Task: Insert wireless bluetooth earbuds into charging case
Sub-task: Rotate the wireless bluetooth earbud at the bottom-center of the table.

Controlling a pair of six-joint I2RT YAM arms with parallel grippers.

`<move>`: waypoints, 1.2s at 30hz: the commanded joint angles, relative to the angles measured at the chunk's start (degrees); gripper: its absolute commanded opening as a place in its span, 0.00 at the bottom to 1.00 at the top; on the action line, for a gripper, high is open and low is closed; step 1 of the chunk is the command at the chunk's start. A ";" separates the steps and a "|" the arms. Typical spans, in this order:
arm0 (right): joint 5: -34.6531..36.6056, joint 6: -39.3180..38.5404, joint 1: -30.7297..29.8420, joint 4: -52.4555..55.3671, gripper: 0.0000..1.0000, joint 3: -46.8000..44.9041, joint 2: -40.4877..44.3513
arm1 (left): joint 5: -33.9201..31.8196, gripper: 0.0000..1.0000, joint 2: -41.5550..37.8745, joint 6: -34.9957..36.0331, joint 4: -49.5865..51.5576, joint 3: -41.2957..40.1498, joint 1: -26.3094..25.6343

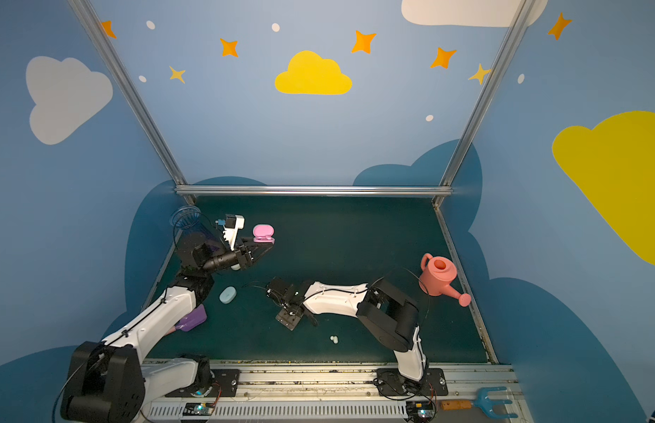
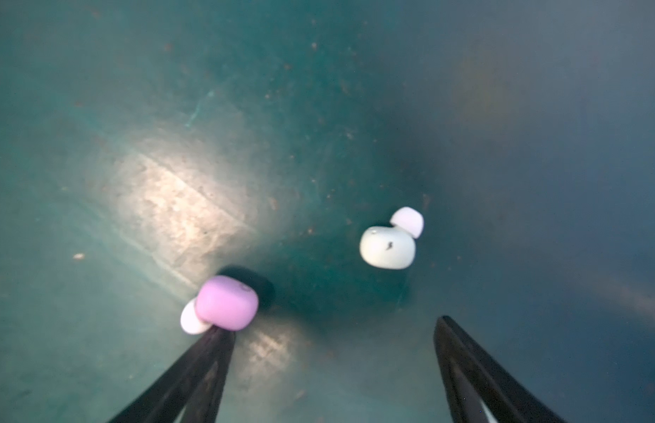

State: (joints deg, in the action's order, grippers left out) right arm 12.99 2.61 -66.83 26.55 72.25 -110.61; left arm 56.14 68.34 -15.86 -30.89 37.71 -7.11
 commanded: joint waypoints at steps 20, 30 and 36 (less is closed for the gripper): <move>-5.94 19.70 1.46 13.05 0.85 5.21 3.97 | -0.23 0.04 0.77 0.21 -1.33 1.16 0.52; -12.69 33.69 0.53 16.84 0.66 13.18 -2.07 | -1.34 0.04 1.29 0.61 -0.64 1.13 2.83; -13.94 34.69 0.90 20.30 0.63 18.80 -7.70 | -1.13 0.04 1.89 -0.30 -1.70 1.21 5.19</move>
State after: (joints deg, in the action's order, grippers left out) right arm 0.64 35.03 -66.13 42.48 89.14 -115.90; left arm 54.78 69.93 -15.94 -30.96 37.71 -2.81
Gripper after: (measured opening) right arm 0.631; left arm 0.391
